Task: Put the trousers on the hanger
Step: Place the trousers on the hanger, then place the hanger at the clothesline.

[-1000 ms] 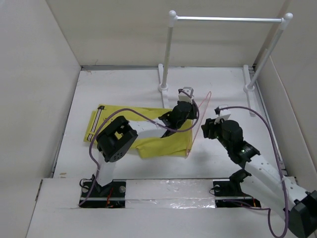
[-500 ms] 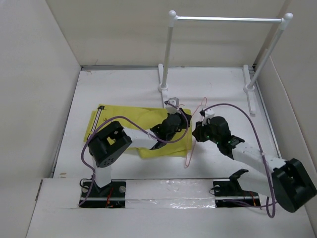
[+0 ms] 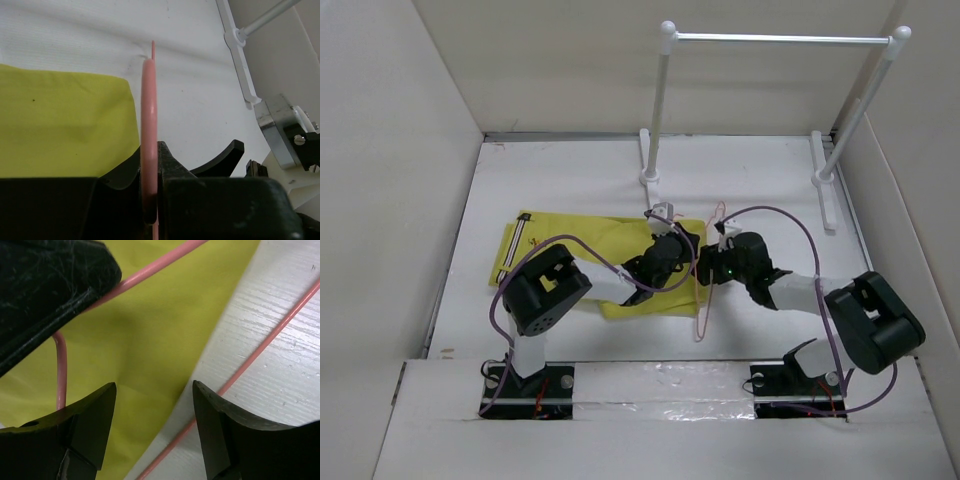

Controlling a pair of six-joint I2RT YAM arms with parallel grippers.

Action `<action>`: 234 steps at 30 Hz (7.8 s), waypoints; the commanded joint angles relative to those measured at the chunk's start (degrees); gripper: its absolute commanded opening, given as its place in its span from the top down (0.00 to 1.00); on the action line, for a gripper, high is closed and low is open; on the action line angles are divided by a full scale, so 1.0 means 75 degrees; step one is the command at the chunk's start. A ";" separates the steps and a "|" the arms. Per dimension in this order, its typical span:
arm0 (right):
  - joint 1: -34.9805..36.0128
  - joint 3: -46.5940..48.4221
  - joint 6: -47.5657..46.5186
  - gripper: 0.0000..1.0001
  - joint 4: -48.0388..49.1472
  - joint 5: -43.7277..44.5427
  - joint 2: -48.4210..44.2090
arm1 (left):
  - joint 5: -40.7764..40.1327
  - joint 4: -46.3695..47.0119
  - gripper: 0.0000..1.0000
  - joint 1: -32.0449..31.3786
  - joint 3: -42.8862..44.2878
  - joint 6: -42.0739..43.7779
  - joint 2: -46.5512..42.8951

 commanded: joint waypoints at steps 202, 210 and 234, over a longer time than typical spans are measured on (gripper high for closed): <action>-0.4145 0.6830 0.7112 1.00 0.5073 -0.4571 0.1832 | 0.0998 -0.1732 0.57 -0.0428 -0.2826 0.2315 -0.6671; -0.4145 0.7206 0.7335 1.00 0.5179 -0.4524 0.2572 | 0.0963 -0.1709 0.57 -0.0428 -0.2720 0.2326 -0.6425; -0.4743 0.5764 0.7149 0.24 0.6177 -0.4676 0.2480 | 0.0295 -0.2095 0.56 -0.0428 -0.1947 0.2841 -0.6179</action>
